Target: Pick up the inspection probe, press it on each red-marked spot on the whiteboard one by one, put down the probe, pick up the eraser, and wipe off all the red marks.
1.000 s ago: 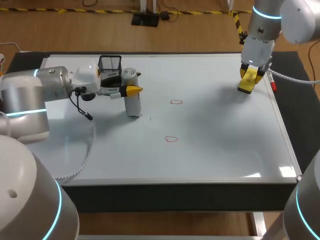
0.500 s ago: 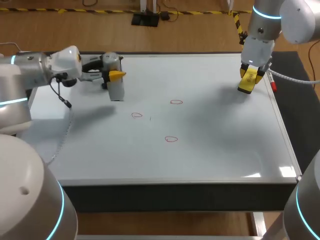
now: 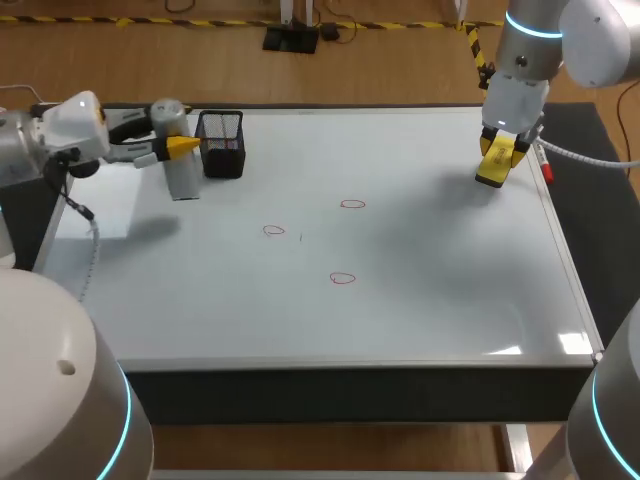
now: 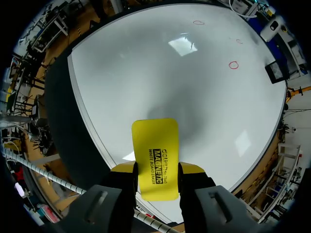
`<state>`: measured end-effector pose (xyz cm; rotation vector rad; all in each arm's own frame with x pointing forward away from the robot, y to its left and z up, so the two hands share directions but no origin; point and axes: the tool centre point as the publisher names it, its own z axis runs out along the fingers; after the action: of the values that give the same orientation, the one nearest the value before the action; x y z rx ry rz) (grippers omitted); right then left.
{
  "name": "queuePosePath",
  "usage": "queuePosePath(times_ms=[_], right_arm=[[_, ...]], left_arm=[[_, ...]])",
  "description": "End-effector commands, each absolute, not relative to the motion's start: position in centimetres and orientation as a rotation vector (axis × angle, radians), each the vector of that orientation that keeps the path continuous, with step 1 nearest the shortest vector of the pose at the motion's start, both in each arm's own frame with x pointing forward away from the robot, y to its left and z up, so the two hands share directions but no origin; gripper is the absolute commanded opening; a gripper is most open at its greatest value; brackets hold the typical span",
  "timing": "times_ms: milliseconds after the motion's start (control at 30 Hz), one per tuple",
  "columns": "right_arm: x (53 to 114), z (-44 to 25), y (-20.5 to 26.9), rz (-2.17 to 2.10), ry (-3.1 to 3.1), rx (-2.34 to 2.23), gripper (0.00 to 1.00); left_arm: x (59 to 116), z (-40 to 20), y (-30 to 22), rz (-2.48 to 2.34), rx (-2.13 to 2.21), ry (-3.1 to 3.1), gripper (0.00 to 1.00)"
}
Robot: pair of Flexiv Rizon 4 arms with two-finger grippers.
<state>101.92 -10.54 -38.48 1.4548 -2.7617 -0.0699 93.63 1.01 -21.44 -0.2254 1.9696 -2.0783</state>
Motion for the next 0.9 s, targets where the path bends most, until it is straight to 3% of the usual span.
queuePosePath(times_ms=[33,467,900], right_arm=[[102.0,-38.4,-10.6,-0.066,-2.759,1.456,0.00],[102.0,-38.4,-10.6,-0.066,-2.759,1.456,0.00],[102.0,-38.4,-10.6,-0.066,-2.759,1.456,0.00]], left_arm=[[92.3,-21.0,3.0,-2.056,-0.262,1.947,0.00],[91.6,-21.2,6.6,-2.021,-0.326,1.907,0.00],[91.6,-21.3,6.8,-2.019,-0.330,1.906,0.00]])
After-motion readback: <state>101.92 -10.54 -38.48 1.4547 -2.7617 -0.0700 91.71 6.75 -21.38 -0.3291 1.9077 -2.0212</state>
